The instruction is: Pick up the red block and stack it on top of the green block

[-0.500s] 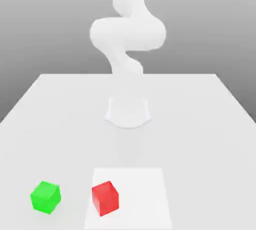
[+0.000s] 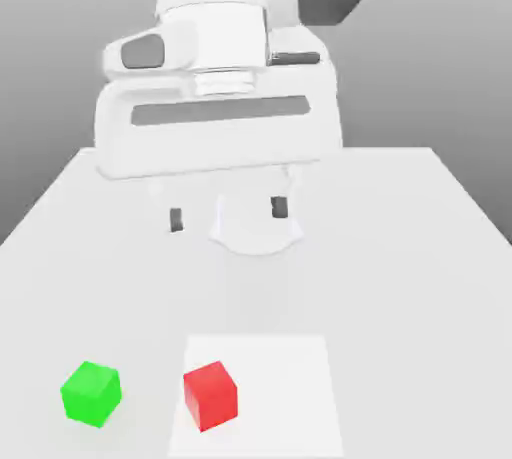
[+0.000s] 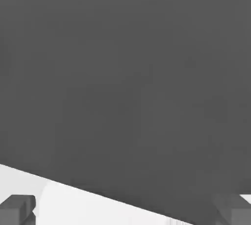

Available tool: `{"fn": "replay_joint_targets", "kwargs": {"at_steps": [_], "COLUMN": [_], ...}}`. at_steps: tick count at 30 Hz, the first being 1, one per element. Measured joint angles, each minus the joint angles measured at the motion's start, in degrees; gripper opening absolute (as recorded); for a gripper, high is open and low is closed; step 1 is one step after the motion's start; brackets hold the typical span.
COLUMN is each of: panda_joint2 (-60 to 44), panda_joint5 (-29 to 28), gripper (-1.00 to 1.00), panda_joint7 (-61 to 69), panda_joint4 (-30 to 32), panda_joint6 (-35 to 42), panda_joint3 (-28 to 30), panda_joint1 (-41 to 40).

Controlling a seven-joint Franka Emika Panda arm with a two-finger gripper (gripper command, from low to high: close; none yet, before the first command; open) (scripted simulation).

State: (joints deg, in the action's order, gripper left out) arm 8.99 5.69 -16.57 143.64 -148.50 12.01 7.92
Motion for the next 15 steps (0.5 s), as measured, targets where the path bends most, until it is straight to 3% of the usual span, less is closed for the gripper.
{"fn": "replay_joint_targets", "kwargs": {"at_steps": [8, 13, 14, 15], "panda_joint2": [-16.2, -26.5, -27.7, -27.7], "panda_joint5": [-0.7, 4.1, 4.8, 4.8], "gripper": [0.00, 0.00, -1.00, -1.00], "panda_joint7": [10.3, 14.7, 15.2, 15.2], "panda_joint4": [5.0, 3.9, 3.7, 3.7], "panda_joint6": [-8.0, -16.1, -17.2, -17.2], "panda_joint3": [0.7, -3.2, -3.9, -3.9], "panda_joint1": [-1.5, -4.5, -5.0, -5.0]}}
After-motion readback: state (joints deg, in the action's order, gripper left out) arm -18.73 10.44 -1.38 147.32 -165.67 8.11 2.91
